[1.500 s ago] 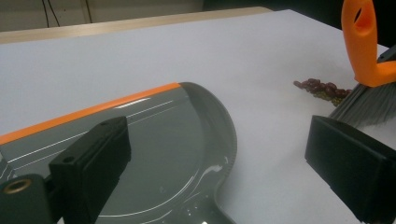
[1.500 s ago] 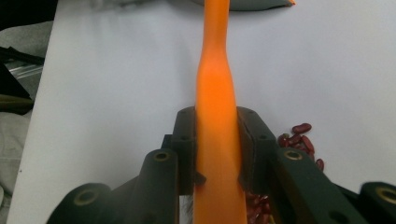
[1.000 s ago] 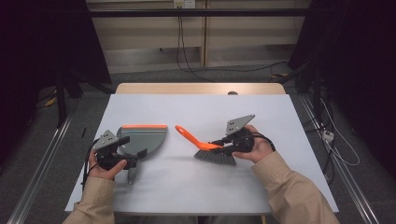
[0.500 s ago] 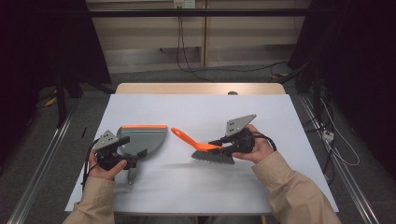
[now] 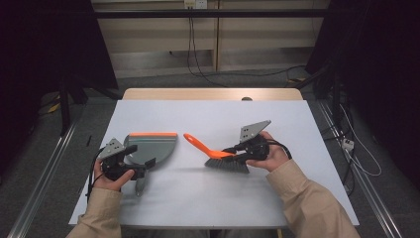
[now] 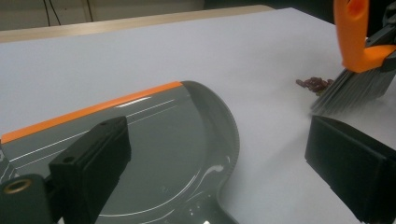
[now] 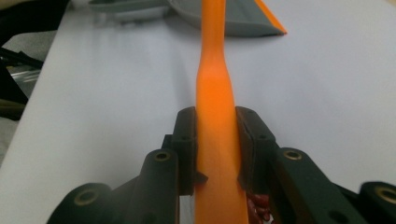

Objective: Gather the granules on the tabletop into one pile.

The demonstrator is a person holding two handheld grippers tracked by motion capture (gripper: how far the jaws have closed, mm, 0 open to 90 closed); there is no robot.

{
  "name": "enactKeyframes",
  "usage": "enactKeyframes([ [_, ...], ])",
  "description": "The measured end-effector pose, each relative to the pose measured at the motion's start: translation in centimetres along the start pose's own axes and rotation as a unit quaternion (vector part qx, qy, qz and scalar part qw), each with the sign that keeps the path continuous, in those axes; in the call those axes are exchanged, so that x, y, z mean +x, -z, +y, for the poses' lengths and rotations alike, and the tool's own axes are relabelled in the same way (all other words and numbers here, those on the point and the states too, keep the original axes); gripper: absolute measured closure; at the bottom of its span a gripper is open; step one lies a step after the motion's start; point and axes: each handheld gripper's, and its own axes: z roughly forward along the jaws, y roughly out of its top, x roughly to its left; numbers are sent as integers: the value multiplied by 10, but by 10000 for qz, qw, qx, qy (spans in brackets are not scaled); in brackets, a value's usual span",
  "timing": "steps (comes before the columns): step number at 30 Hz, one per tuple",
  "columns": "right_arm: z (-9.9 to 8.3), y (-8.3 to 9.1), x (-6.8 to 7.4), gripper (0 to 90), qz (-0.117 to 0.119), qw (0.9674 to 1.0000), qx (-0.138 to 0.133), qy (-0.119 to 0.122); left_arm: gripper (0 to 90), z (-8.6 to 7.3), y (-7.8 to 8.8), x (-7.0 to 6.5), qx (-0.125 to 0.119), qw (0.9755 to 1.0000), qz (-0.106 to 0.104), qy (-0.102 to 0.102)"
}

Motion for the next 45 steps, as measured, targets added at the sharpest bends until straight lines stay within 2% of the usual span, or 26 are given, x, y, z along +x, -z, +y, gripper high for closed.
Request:
enactKeyframes([
  [3, 6, 10, -1, 714, -93, 9996, -247, -18, 68, 0, 0, 0, -2, 10000, 1, -11],
  [6, 10, 21, -9, 714, -335, 9988, -367, -24, 68, 0, 0, 0, 10, 10000, 7, -12],
  [7, 11, 24, -13, 714, -417, 9985, -354, -56, 68, 0, 0, 0, 18, 10000, 6, -12],
  [10, 12, 26, -25, 713, -741, 9969, -227, 99, 68, 0, -1, -1, 8, 10000, 2, 5],
  [16, 5, 11, -47, 714, -929, 9947, -56, 437, 68, -1, -1, 1, 14, 10000, 19, 37],
  [21, 5, -5, -55, 714, -768, 9938, -13, 809, 68, -1, -1, 2, 48, 10000, 25, 29],
  [24, 6, -15, -51, 714, -592, 9922, 115, 1095, 68, -1, -1, 3, 36, 10000, 38, 34],
  [25, 6, -16, -50, 714, -515, 9922, 91, 1128, 68, -1, -1, 3, 26, 10000, 41, 63],
  [27, 7, -15, -46, 714, -510, 9911, 196, 1210, 68, -1, -1, 3, 40, 10000, 53, 41],
  [34, 0, 2, -36, 715, -421, 9907, 409, 1228, 68, -2, 1, 3, 26, 10000, 58, 45],
  [39, -6, 12, -29, 715, -409, 9911, 449, 1184, 68, -1, 0, 2, 1, 10000, 45, 59],
  [45, -11, 19, -23, 714, -490, 9928, 437, 998, 68, -1, 0, 2, 5, 10000, 38, 55],
])
